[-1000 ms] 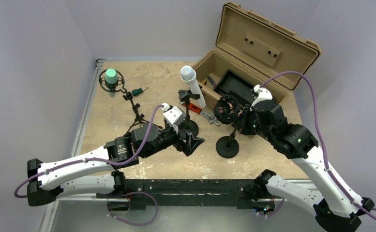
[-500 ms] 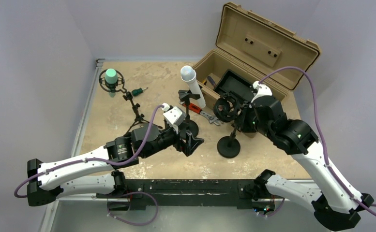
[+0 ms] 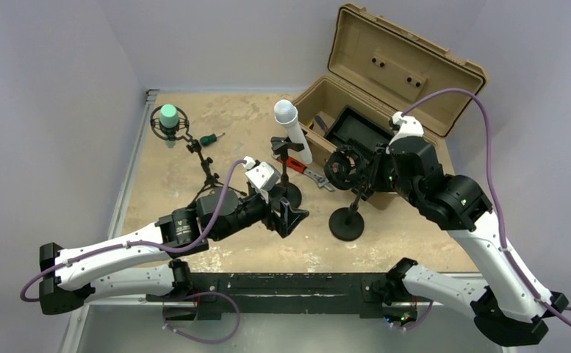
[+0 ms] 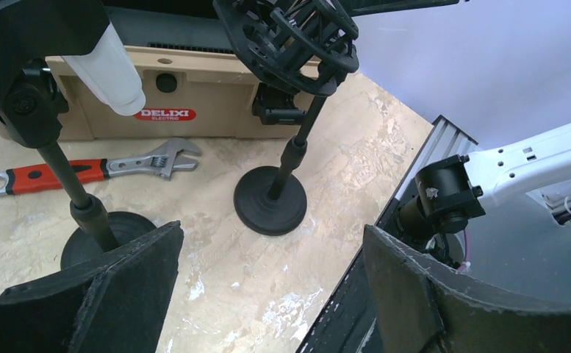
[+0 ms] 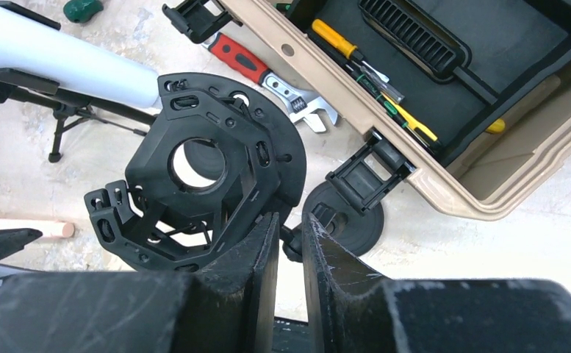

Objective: Remove the microphone from the stand

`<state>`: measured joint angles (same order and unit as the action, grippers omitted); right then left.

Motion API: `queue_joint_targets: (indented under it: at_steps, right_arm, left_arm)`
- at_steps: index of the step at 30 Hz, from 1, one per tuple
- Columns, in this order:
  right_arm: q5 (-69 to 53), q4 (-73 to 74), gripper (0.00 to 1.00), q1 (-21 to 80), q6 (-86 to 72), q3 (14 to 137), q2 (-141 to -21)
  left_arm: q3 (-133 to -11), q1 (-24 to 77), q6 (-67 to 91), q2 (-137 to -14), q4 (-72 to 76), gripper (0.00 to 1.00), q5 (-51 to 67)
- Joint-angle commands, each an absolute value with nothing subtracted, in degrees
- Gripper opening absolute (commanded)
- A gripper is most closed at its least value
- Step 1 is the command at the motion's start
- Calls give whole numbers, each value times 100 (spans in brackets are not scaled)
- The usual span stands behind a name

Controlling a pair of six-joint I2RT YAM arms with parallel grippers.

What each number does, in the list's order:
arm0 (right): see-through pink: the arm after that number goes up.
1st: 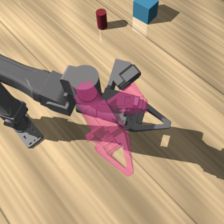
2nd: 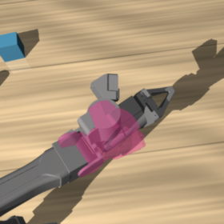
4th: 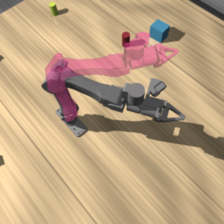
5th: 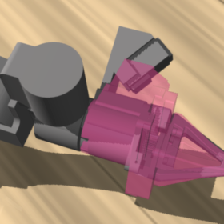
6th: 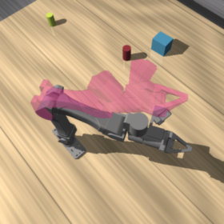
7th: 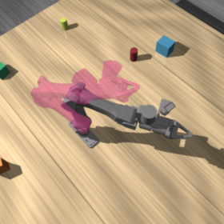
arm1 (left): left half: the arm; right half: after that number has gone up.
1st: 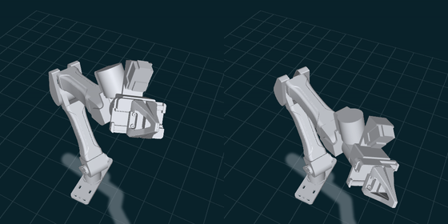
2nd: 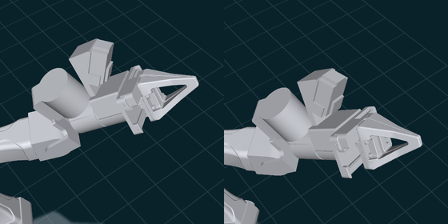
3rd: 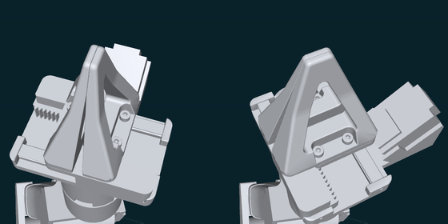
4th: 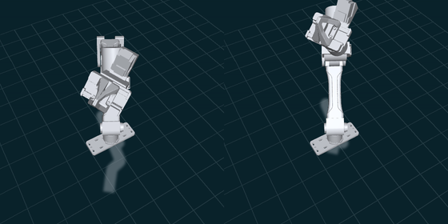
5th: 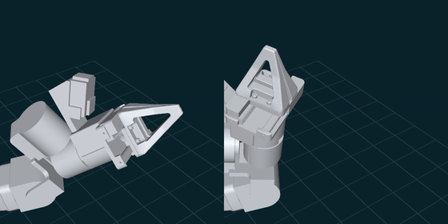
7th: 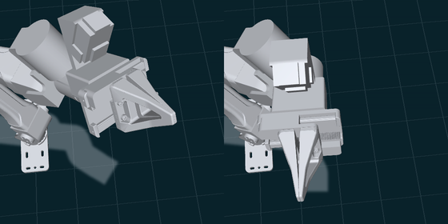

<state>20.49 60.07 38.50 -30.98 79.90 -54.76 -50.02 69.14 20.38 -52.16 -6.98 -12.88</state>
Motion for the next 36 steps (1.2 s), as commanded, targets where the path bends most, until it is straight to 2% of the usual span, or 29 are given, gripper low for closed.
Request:
queue_joint_targets:
  at_steps: [1, 23, 27, 36]
  right_arm:
    - [2051, 6082, 17, 3849, -3017, 8082, -5416]
    - [1711, 6103, 14, 3842, -3235, 6703, -5031]
    - [1991, 6727, 11, 3846, -3560, 6571, -5270]
    - [1947, 7099, 10, 3836, -3635, 6581, -5469]
  left_arm:
    - [-5069, 6930, 2022, -5129, -563, 90, -1333]
    - [-5094, 6934, 2065, -5192, -522, 90, -1285]
    - [-5103, 6931, 2057, -5133, -592, 90, -1311]
    - [-5052, 6930, 2048, -5108, -540, 90, -1319]
